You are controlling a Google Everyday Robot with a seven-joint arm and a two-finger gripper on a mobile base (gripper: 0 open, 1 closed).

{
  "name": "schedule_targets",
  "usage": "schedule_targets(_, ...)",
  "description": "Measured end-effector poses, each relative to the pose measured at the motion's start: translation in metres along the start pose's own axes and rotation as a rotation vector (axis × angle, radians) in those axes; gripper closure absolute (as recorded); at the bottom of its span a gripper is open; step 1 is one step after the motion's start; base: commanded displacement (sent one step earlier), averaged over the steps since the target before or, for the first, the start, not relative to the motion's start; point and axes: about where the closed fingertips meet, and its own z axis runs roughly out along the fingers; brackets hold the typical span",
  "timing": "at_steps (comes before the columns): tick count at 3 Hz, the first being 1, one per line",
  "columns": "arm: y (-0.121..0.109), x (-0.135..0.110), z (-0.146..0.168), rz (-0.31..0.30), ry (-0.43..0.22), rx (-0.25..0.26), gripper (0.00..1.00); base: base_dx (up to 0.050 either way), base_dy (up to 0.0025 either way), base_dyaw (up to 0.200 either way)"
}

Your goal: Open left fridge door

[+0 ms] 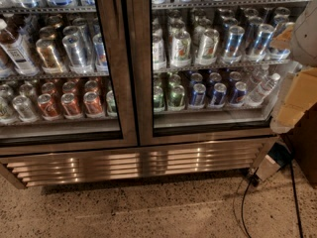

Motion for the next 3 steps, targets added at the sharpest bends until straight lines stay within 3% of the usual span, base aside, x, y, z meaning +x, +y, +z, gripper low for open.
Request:
schedule_targets(1, 0.0, 0.0, 0.0, 0.0, 0.0, 0.0, 0.0, 0.0, 0.0, 0.0)
schedule_targets(2, -0.003, -0.007, 0.036, 0.005, -0.076, -0.108, 0.0, 0.0, 0.0, 0.0)
schedule_targets(3, 0.001, -0.021, 0.101, -0.03, -0.257, -0.288, 0.0, 0.0, 0.0, 0.0)
